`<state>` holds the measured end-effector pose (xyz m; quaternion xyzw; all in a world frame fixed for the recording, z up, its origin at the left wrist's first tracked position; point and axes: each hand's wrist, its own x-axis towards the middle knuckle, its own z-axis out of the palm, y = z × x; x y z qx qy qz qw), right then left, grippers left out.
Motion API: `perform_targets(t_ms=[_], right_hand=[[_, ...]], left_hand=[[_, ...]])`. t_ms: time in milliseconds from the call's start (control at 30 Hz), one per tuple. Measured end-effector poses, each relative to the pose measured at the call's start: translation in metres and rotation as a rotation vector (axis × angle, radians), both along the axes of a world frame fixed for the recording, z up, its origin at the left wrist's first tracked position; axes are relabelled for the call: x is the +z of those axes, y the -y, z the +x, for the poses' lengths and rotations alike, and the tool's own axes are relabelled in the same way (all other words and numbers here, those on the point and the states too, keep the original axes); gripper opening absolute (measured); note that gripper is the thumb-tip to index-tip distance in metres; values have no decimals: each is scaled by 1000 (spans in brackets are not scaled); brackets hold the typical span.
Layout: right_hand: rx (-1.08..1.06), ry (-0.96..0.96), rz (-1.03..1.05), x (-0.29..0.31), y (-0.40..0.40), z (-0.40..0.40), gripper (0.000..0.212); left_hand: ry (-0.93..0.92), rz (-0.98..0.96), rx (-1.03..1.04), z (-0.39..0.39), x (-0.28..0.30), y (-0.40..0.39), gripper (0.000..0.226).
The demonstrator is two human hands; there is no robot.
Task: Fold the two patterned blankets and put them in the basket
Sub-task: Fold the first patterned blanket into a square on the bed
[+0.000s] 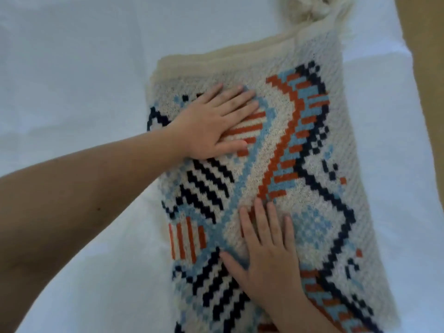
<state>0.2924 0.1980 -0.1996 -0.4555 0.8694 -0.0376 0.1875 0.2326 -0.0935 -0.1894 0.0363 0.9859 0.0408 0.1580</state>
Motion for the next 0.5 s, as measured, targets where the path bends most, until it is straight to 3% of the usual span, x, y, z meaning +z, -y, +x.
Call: perform_targets(t_ms=[100, 267, 500], right_hand=[[-35, -9, 74, 4, -14, 8, 88], [-49, -35, -53, 25, 26, 9, 93], [39, 11, 109, 5, -2, 44, 90]], left_hand=[[-55, 13, 19, -2, 8, -6, 84], [-88, 40, -190, 61, 4, -20, 80], [-57, -38, 20, 67, 4, 23, 86]])
